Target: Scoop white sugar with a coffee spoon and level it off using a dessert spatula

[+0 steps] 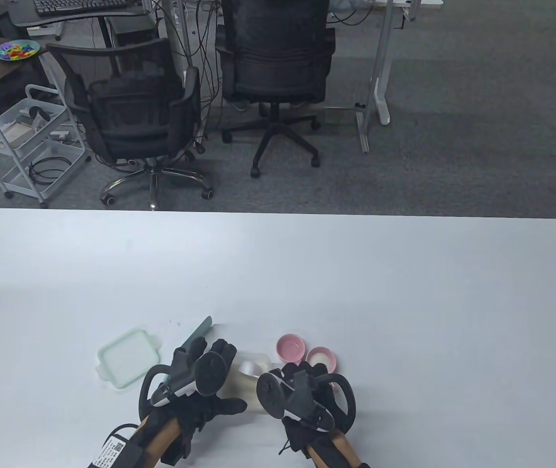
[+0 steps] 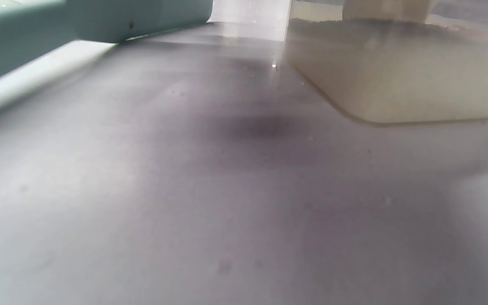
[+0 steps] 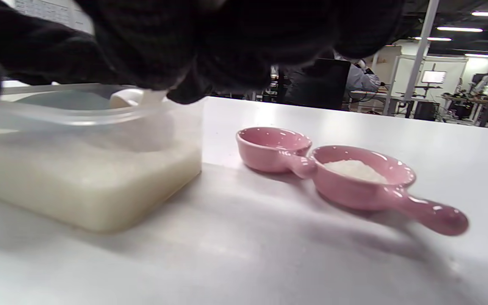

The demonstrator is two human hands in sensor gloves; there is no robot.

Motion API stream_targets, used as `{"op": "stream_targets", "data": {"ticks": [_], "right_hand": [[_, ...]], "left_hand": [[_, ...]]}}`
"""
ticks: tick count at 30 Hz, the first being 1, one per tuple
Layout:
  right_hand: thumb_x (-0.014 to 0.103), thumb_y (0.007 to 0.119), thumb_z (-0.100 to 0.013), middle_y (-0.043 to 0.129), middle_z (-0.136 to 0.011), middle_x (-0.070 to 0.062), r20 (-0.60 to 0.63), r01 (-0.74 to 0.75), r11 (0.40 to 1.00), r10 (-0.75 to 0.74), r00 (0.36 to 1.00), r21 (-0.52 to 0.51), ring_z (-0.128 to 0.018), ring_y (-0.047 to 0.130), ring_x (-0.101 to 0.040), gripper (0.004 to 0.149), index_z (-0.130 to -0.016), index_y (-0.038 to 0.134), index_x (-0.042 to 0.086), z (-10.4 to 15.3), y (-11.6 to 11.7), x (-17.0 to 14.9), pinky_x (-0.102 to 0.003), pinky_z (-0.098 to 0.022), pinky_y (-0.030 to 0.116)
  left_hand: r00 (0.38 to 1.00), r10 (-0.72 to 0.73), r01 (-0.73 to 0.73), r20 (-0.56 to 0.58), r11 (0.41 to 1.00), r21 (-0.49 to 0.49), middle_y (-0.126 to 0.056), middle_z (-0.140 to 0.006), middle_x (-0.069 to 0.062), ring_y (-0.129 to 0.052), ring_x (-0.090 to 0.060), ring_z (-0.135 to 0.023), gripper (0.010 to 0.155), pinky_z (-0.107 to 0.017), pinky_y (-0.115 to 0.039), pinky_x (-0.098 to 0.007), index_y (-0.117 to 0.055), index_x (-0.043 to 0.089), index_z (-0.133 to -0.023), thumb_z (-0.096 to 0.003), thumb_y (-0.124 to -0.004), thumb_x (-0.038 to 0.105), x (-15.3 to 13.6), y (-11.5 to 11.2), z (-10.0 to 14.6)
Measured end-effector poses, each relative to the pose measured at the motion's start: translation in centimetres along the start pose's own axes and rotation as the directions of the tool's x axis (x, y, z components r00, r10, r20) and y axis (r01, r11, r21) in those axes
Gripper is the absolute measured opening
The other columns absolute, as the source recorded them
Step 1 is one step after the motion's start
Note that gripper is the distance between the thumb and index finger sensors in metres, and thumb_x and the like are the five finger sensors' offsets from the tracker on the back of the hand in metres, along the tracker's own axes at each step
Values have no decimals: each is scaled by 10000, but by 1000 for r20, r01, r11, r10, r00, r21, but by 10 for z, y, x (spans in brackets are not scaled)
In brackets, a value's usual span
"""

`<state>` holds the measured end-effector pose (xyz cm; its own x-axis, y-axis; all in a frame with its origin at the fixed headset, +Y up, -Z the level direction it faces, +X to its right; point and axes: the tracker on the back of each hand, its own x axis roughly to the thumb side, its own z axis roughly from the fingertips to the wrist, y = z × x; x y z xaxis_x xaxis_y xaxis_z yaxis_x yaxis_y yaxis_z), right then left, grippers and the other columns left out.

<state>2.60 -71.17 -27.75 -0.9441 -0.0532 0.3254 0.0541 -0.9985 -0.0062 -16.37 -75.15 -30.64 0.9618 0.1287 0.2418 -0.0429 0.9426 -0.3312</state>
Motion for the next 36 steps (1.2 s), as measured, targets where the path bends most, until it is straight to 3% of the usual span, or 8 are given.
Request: {"op": "stream_targets", "data": {"ticks": [8,18,21,32,36], "right_hand": [[346,829,-484,965,-506,-46,6,216,973,-217,976,83,-341,871,-211,458,-896,872,150,-5,3,-17,-509,-572,731],[340,784,-507,960,-451,-28,-94,607,782,-600,795,143,-289,873,-191,475,-899,860,83,-9,5,-62,-503,-517,761],[339,787,-508,961,-458,-34,-114,646,751,-636,764,138,-294,875,-195,475,-903,859,85,-9,6,-69,-505,-519,758],[342,786,-510,963,-466,-31,-122,658,738,-646,753,152,-301,879,-196,475,-906,857,91,-9,6,-72,-505,-522,757],[343,786,-509,964,-466,-33,-108,697,704,-689,717,135,-301,880,-197,475,-905,857,90,-8,3,-74,-506,-521,757]], "left_hand": [[1000,-4,4,-4,1000,-4,-211,-1268,96,-186,-404,-1194,1101,-809,-258,-668,-172,390,-1123,-226,-621,844,0,0,-1],[1000,-12,12,-8,1000,-2,-209,-1266,98,-184,-415,-1187,1093,-799,-260,-675,-169,400,-1117,-222,-605,851,1,-1,-1],[1000,-12,12,-7,1000,0,-210,-1268,93,-188,-401,-1193,1102,-810,-265,-663,-171,388,-1123,-224,-618,845,1,-1,-1],[1000,-11,11,4,1000,13,-201,-1264,94,-182,-403,-1192,1087,-809,-264,-664,-172,393,-1122,-236,-618,838,1,-1,1],[995,97,-99,33,992,75,-196,-1263,91,-178,-412,-1187,1060,-803,-262,-674,-185,407,-1121,-244,-592,843,-7,14,10]]}}
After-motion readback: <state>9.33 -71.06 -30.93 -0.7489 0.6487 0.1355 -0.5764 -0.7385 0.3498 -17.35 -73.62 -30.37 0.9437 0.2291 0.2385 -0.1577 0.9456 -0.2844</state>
